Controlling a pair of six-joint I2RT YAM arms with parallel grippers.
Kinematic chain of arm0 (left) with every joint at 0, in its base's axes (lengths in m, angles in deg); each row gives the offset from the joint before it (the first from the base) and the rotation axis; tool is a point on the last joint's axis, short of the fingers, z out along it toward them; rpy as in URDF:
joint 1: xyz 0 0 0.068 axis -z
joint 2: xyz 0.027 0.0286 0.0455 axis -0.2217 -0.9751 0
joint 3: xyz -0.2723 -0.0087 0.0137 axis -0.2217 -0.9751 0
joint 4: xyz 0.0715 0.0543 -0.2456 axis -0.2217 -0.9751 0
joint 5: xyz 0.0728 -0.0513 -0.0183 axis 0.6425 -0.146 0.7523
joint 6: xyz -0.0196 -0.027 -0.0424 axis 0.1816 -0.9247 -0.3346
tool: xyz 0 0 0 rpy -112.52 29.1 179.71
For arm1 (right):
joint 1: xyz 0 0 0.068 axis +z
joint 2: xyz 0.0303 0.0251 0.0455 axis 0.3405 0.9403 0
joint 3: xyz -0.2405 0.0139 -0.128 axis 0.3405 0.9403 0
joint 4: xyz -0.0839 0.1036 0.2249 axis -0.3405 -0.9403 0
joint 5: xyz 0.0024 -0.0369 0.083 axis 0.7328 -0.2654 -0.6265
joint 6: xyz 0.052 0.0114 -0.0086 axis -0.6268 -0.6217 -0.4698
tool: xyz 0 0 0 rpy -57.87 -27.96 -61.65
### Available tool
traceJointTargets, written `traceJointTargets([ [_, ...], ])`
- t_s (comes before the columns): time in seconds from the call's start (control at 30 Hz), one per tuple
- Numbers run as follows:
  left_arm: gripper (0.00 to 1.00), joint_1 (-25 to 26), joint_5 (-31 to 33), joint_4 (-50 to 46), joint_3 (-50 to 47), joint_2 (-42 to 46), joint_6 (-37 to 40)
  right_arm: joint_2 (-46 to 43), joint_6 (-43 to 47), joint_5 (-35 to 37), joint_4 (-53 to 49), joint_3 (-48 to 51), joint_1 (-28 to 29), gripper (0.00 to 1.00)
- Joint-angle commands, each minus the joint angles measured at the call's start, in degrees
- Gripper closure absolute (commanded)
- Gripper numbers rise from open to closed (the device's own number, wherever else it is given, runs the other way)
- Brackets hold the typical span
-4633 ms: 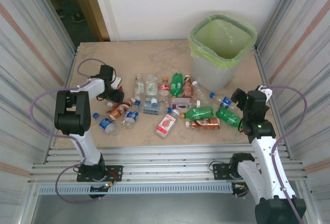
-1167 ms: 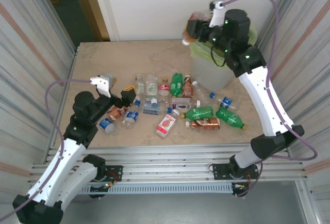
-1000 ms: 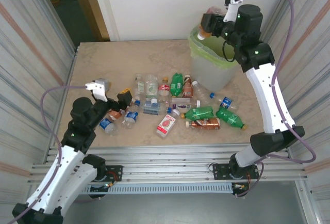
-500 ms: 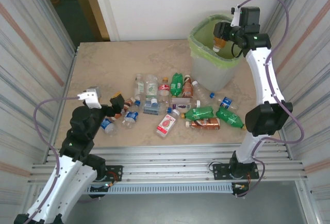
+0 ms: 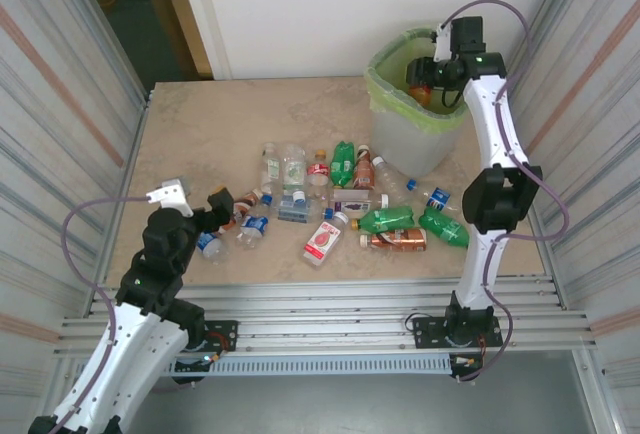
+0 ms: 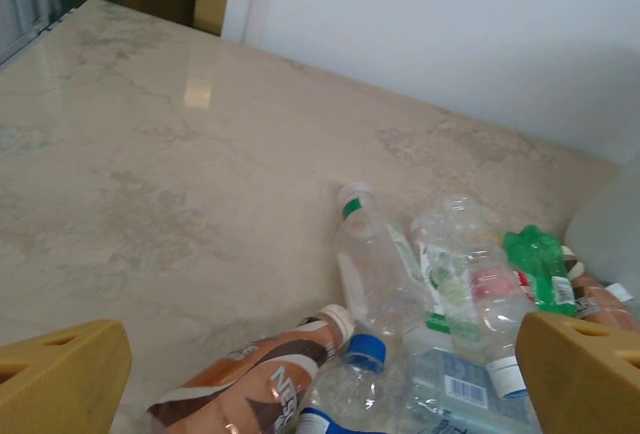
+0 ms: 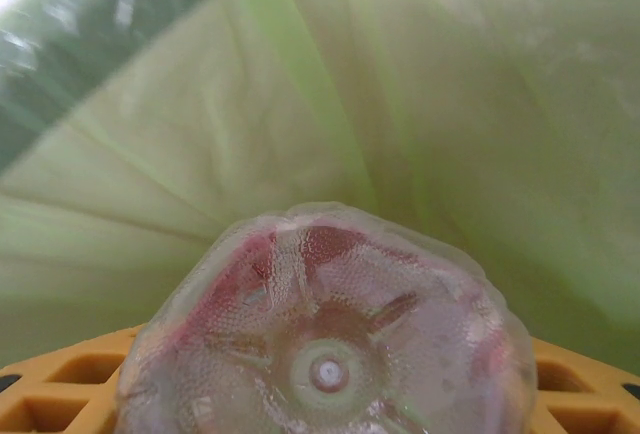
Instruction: Put the plastic bottles in the bin
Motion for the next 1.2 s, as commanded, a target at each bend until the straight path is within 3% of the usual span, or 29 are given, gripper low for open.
traceJointTargets([
  [0.0, 0.01, -0.1, 3.4, -2.9, 0.6, 0.4, -2.0, 2.3, 2.4, -0.8, -3.7, -2.3, -0.4, 0.63],
  [0.1, 0.01, -0.2, 3.9, -4.0, 0.4, 0.4, -2.6, 3.5, 2.7, -0.1, -4.2, -2.4, -0.4, 0.59],
  [0.5, 0.01, -1.2, 8.8, -10.8, 0.3, 0.1, -7.4, 5.8, 3.8, 2.7, -5.8, -3.4, -0.4, 0.25],
  [0.83, 0.01, -5.4, 6.7, -17.6, -0.2, -0.4, -13.5, 4.4, 3.9, 3.8, -6.9, -7.0, -0.1, 0.13],
  [1.17, 0.01, -6.2, 5.3, -22.2, 0.4, -2.8, -16.6, 1.7, 4.5, 5.7, -6.2, -8.6, 0.1, 0.02],
])
